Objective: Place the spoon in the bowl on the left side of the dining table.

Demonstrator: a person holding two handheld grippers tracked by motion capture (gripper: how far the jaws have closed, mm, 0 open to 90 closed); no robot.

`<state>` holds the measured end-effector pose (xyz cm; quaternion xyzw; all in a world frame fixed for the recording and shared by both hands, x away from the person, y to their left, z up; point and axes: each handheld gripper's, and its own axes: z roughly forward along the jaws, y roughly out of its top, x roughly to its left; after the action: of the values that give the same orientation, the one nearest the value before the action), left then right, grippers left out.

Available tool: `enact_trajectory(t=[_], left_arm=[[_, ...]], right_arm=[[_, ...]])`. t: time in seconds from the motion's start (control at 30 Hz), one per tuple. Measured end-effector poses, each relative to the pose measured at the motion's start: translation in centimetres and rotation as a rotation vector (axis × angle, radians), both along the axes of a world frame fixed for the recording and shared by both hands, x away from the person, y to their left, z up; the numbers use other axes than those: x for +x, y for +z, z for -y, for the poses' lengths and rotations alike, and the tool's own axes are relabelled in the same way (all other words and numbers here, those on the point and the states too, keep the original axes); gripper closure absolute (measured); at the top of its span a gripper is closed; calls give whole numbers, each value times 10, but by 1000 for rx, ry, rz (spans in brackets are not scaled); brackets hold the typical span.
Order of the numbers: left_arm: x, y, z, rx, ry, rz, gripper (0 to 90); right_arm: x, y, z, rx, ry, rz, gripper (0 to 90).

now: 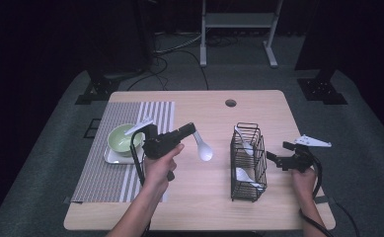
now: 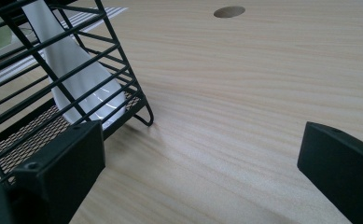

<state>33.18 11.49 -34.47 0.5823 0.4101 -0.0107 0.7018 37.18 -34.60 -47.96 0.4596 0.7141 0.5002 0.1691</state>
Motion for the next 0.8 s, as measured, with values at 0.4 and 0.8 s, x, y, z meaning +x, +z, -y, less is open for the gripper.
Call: enact_trajectory(t=[0.4, 0.8], left_arm=[[-1, -5, -25, -7, 53, -6, 848], [-2, -9, -45, -13, 95, -5, 849]], right_arm=[[0, 0, 0, 3, -3, -2, 0], [0, 0, 0, 0, -6, -6, 0]])
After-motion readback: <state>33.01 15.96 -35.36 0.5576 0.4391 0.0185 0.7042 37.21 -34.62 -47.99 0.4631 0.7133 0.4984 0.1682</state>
